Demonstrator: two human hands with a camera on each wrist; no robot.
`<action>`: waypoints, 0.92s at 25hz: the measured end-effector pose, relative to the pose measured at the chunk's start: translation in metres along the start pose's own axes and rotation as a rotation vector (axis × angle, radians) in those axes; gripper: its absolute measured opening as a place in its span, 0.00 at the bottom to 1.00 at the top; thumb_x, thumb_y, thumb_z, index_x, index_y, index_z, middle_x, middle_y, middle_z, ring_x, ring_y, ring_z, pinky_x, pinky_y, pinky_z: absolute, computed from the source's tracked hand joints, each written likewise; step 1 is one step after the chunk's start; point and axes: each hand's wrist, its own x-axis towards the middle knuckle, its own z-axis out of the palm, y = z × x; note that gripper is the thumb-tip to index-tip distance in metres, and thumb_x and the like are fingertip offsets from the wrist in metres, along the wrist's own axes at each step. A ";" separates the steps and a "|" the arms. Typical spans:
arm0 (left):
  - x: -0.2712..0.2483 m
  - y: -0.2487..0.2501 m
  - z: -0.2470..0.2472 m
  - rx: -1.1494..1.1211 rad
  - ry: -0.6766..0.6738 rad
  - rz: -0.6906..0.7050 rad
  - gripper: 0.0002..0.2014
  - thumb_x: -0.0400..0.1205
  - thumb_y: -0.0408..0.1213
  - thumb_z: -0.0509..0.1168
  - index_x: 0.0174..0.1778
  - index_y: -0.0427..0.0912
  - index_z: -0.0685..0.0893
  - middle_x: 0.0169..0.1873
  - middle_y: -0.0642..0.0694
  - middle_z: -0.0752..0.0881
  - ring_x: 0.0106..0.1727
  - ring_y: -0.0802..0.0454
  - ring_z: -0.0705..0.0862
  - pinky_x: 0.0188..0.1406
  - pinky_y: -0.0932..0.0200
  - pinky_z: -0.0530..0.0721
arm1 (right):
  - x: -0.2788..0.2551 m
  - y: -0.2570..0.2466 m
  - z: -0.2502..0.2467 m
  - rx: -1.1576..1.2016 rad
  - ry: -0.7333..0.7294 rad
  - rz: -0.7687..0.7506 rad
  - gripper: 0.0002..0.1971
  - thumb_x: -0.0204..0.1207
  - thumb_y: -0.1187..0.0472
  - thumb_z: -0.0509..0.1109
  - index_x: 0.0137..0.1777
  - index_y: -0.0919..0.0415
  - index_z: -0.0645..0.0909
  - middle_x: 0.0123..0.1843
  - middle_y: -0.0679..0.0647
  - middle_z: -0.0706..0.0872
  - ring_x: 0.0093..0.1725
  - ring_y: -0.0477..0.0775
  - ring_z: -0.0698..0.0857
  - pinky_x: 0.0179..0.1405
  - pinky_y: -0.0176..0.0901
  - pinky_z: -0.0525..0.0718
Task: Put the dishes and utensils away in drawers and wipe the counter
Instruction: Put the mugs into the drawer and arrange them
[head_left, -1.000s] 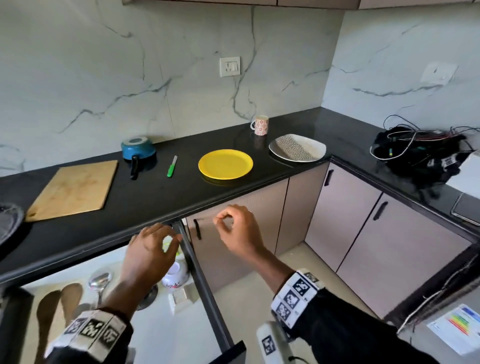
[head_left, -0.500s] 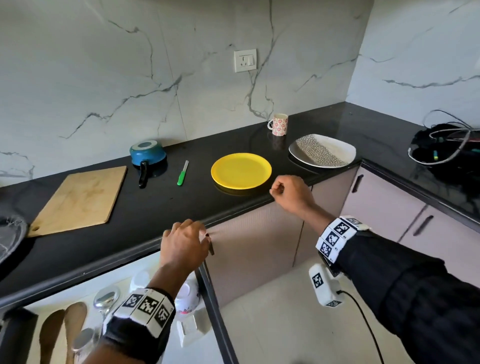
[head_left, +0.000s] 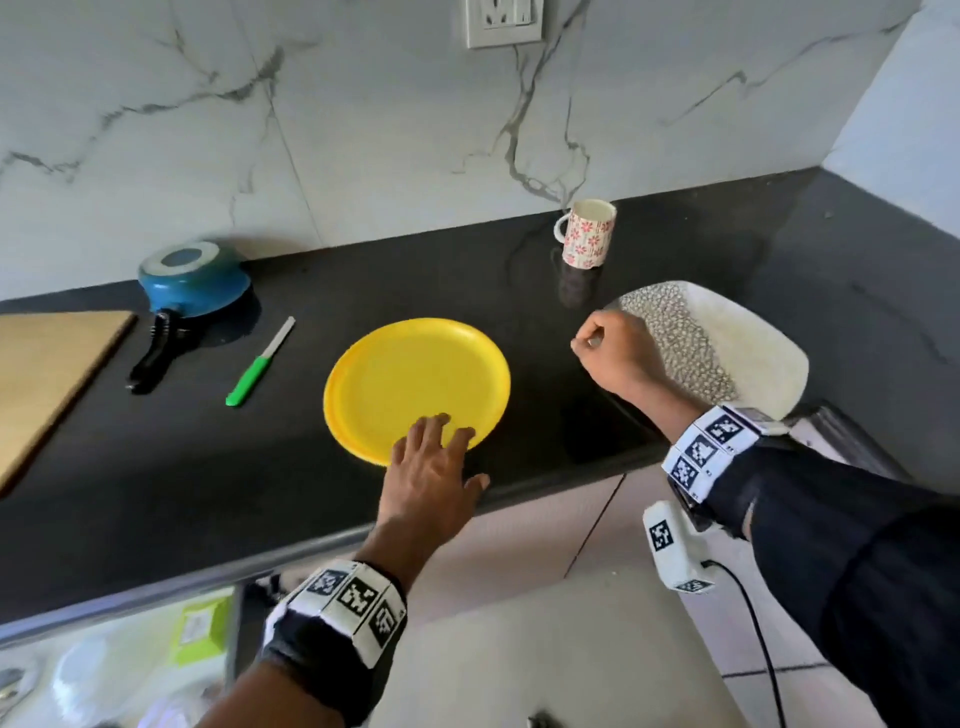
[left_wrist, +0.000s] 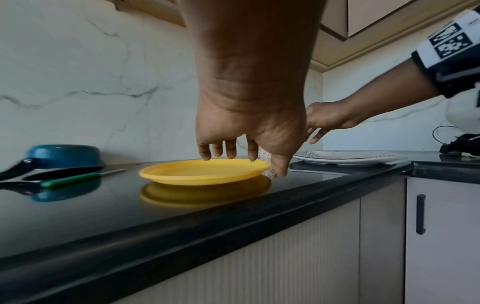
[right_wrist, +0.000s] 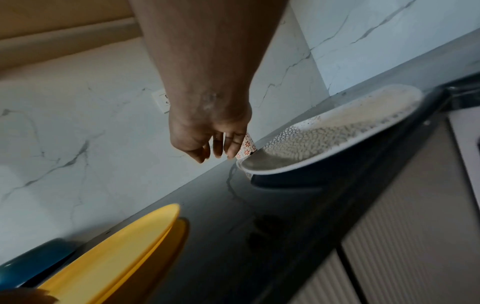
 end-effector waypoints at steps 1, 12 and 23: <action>0.020 0.016 0.003 0.037 -0.031 0.040 0.31 0.84 0.59 0.59 0.82 0.56 0.61 0.84 0.46 0.55 0.85 0.42 0.51 0.82 0.43 0.55 | 0.020 0.009 -0.005 -0.033 0.000 -0.014 0.05 0.73 0.60 0.75 0.38 0.52 0.82 0.46 0.51 0.86 0.44 0.53 0.84 0.41 0.42 0.79; 0.189 0.084 0.007 0.425 -0.428 -0.001 0.73 0.59 0.72 0.74 0.85 0.35 0.37 0.85 0.35 0.42 0.84 0.33 0.34 0.78 0.30 0.29 | 0.171 0.060 -0.008 -0.279 0.000 -0.143 0.19 0.74 0.59 0.73 0.64 0.58 0.78 0.66 0.55 0.74 0.63 0.59 0.80 0.55 0.54 0.85; 0.219 0.102 0.013 0.522 -0.453 -0.016 0.54 0.76 0.48 0.71 0.82 0.22 0.42 0.81 0.21 0.47 0.85 0.29 0.46 0.83 0.36 0.39 | 0.294 0.058 0.038 -0.078 -0.119 0.110 0.53 0.61 0.42 0.83 0.81 0.61 0.60 0.77 0.64 0.67 0.75 0.68 0.71 0.69 0.57 0.76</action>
